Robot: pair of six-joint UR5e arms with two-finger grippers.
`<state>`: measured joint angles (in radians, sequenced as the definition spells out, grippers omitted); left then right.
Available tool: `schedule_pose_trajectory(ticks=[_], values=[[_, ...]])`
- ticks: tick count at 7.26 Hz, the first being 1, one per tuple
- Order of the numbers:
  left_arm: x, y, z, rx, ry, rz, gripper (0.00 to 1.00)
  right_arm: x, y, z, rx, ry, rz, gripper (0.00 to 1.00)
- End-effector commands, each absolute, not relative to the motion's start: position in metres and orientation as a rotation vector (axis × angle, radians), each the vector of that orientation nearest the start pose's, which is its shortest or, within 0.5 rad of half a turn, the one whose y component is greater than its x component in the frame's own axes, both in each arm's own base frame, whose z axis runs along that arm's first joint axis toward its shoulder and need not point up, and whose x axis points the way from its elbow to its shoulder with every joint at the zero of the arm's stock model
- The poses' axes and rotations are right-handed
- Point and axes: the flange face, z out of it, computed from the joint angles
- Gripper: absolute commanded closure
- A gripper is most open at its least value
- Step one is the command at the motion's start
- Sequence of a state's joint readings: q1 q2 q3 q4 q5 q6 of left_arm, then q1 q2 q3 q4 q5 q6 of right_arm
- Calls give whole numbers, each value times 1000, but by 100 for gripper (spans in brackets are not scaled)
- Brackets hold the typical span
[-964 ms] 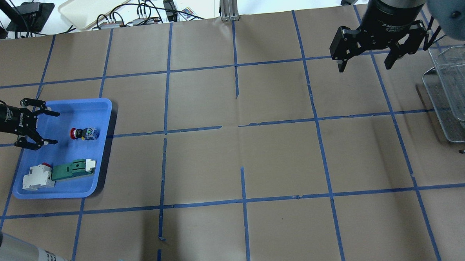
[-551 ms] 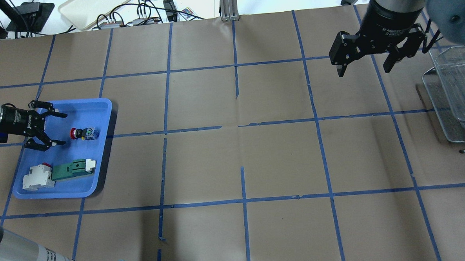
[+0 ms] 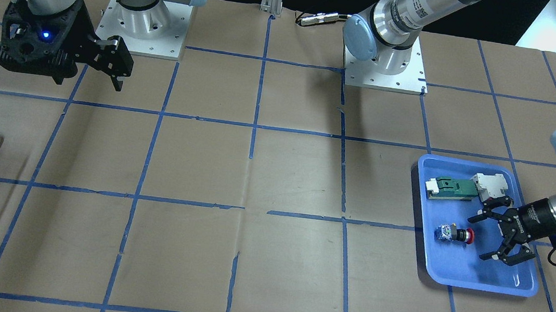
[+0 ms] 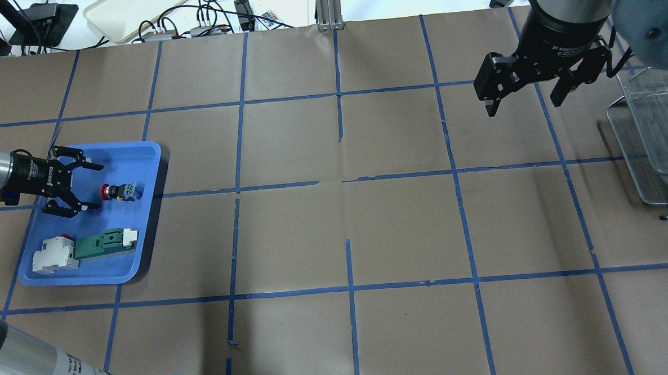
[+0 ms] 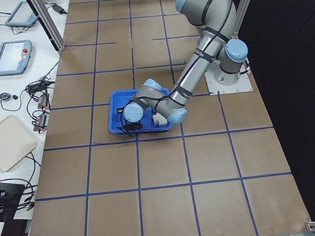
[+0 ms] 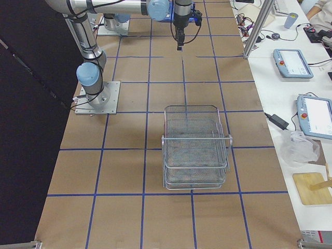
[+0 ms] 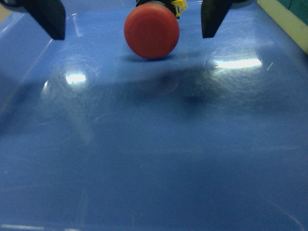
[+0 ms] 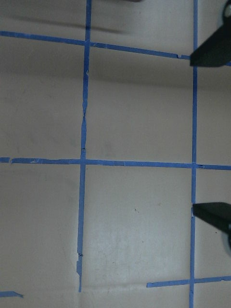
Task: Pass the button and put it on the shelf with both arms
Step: 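Lower the left gripper over the red button and close on its cap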
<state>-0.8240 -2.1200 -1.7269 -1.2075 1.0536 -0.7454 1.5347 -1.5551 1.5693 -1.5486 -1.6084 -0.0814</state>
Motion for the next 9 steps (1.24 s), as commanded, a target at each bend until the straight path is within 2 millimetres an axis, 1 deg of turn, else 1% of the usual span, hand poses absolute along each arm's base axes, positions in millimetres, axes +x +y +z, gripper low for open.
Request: schedule_pose_trajectory(ticks=[1,2,3,4,5,6,7,8,9], values=[[257,-557,152,1827,-1815,-456,0,112,-499,478,-67,3176,67,0],[255,-558,152,1820,-1819,-456,0,113,-500,481,-69,3179,33,0],[255,-556,151,1817,-1823,-460,0,112,-498,480,-62,3177,59,0],[254,-555,149,1818,-1821,-468,3,111,-498,479,-55,3172,66,0],[254,-555,147,1821,-1818,-476,20,110,-500,482,-49,3169,42,0],[254,-554,147,1823,-1817,-479,33,110,-501,485,-49,3169,34,0],[254,-553,145,1828,-1816,-494,53,109,-501,488,-47,3174,27,0],[253,-552,145,1830,-1815,-502,92,109,-501,488,-49,3174,25,0],[252,-551,145,1832,-1806,-530,100,110,-498,490,-47,3176,20,0]])
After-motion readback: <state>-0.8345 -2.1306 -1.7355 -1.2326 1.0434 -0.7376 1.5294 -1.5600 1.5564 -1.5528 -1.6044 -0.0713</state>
